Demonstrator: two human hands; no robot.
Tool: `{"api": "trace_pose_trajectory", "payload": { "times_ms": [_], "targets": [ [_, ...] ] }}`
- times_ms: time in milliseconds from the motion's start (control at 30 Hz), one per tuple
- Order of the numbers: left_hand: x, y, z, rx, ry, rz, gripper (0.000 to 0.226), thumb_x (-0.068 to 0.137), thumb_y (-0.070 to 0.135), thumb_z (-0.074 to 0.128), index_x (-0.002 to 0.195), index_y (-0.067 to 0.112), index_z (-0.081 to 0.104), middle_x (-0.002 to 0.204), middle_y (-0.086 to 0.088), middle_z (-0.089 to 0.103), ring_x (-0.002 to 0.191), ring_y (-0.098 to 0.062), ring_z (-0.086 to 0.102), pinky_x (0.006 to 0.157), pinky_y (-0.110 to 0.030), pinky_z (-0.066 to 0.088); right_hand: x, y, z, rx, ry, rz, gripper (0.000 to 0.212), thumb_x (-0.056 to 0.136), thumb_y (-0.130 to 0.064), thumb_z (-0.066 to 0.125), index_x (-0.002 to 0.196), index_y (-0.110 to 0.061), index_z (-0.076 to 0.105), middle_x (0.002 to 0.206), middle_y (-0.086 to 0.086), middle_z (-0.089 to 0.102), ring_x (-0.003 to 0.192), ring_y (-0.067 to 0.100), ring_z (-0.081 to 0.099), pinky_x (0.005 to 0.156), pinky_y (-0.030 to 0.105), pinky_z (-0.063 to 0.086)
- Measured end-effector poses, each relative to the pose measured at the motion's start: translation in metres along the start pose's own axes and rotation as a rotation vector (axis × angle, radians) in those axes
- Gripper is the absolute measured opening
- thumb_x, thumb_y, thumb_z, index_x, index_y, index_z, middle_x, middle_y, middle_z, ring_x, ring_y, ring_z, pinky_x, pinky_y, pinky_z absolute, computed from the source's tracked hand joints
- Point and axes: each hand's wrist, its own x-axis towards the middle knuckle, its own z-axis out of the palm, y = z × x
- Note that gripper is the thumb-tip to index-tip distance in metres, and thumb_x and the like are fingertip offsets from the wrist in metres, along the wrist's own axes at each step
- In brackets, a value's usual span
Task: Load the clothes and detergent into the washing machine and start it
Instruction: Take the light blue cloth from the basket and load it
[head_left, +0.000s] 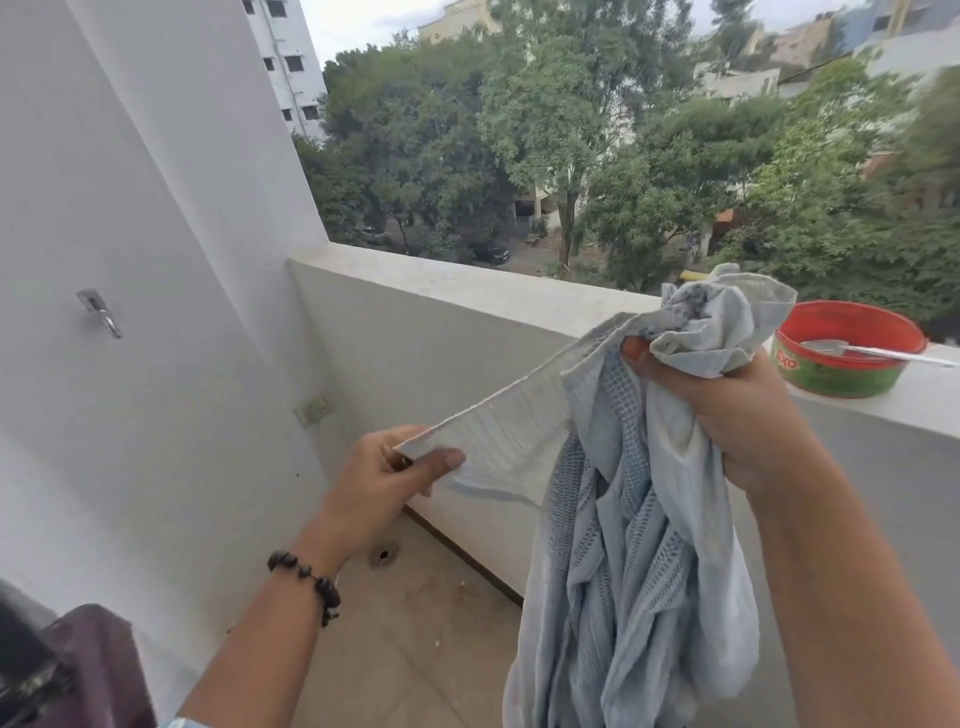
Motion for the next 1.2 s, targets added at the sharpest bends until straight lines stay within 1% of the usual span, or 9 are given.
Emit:
{"api": "trace_pose_trajectory", "payload": {
  "times_ms": [133,300,400,533,600,733,933,1067,1200],
  "targets": [
    [0.01,0.029,0.019,-0.23,-0.01,0.049,0.036,0.084,0.024,0.076,0.106,-0.002,0.066,0.111,-0.014,0.072,0.1,-0.02,0.069,0.086,-0.03,0.056,-0.005,0.009,0.017,-0.017,-0.109,0.048,0.023,0.063,-0.02,0.078,0.085,-0.017,0.072,0.084,0.001,0.075,0.086,0.017,0.072,0.074,0.029,0.056],
    [0.014,0.05,0.068,-0.228,-0.208,0.123,0.109,0.062,0.025,0.091,0.147,0.029,0.024,0.146,-0.002,0.046,0.132,-0.014,0.05,0.102,-0.035,0.048,-0.019,0.029,0.053,-0.069,-0.255,0.073,0.039,0.071,-0.036,0.084,0.104,-0.022,0.069,0.101,0.003,0.075,0.097,0.02,0.071,0.084,0.038,0.057],
    [0.013,0.05,0.077,-0.278,-0.223,0.088,0.117,0.07,-0.014,0.077,0.153,0.028,0.007,0.142,0.013,0.048,0.127,-0.004,0.054,0.093,-0.029,0.053,-0.022,0.031,0.051,-0.028,-0.297,0.088,0.062,0.06,-0.049,0.08,0.112,-0.021,0.062,0.101,0.0,0.074,0.099,0.019,0.07,0.081,0.03,0.056],
    [0.016,0.035,0.074,-0.247,-0.212,0.038,0.109,0.073,-0.012,0.078,0.153,0.031,0.017,0.144,0.001,0.052,0.129,-0.019,0.055,0.102,-0.046,0.049,-0.014,0.029,0.034,-0.2,-0.416,0.235,0.107,0.052,-0.09,0.061,0.136,-0.025,0.05,0.134,0.003,0.06,0.119,0.02,0.061,0.095,0.042,0.052],
    [0.015,0.032,0.075,-0.238,-0.192,0.011,0.099,0.075,-0.012,0.076,0.152,0.024,0.024,0.14,-0.005,0.055,0.126,-0.022,0.057,0.102,-0.046,0.049,-0.01,0.028,0.031,-0.289,-0.424,0.217,0.085,0.072,-0.086,0.048,0.138,-0.032,0.049,0.146,0.001,0.049,0.129,0.016,0.052,0.108,0.045,0.042],
    [0.011,0.027,0.075,-0.235,-0.079,0.011,0.088,0.074,-0.012,0.077,0.145,0.018,0.035,0.126,-0.005,0.064,0.113,-0.019,0.064,0.09,-0.031,0.054,-0.008,0.023,0.029,-0.692,-0.351,-0.157,0.023,0.095,-0.038,0.045,0.112,-0.033,0.06,0.107,-0.011,0.059,0.101,0.006,0.056,0.085,0.021,0.042],
    [0.004,0.034,0.077,-0.34,-0.133,0.002,0.102,0.068,0.007,0.087,0.147,0.031,0.028,0.133,0.004,0.06,0.117,-0.008,0.062,0.091,-0.025,0.052,-0.014,0.04,0.039,-0.686,-0.193,-0.195,0.044,0.095,-0.038,0.047,0.138,-0.032,0.046,0.132,-0.007,0.05,0.128,0.014,0.045,0.107,0.039,0.038],
    [0.005,0.04,0.077,-0.403,-0.122,-0.098,0.104,0.046,0.069,0.085,0.132,0.029,0.043,0.136,0.008,0.054,0.111,0.009,0.059,0.093,-0.016,0.048,-0.032,0.05,0.065,-0.392,-0.356,-0.011,0.068,0.086,-0.075,0.031,0.148,-0.053,0.016,0.15,-0.042,0.009,0.144,-0.01,-0.007,0.123,0.044,0.006],
    [-0.008,0.03,0.058,-0.385,-0.022,-0.059,0.056,0.078,0.035,0.073,0.129,0.017,0.058,0.124,-0.004,0.068,0.117,-0.022,0.064,0.098,-0.04,0.053,-0.043,0.057,0.081,-0.537,-0.412,-0.068,0.095,0.067,-0.093,0.031,0.146,-0.056,-0.008,0.155,-0.034,-0.017,0.14,-0.008,-0.025,0.12,0.054,-0.005]
  ]
}}
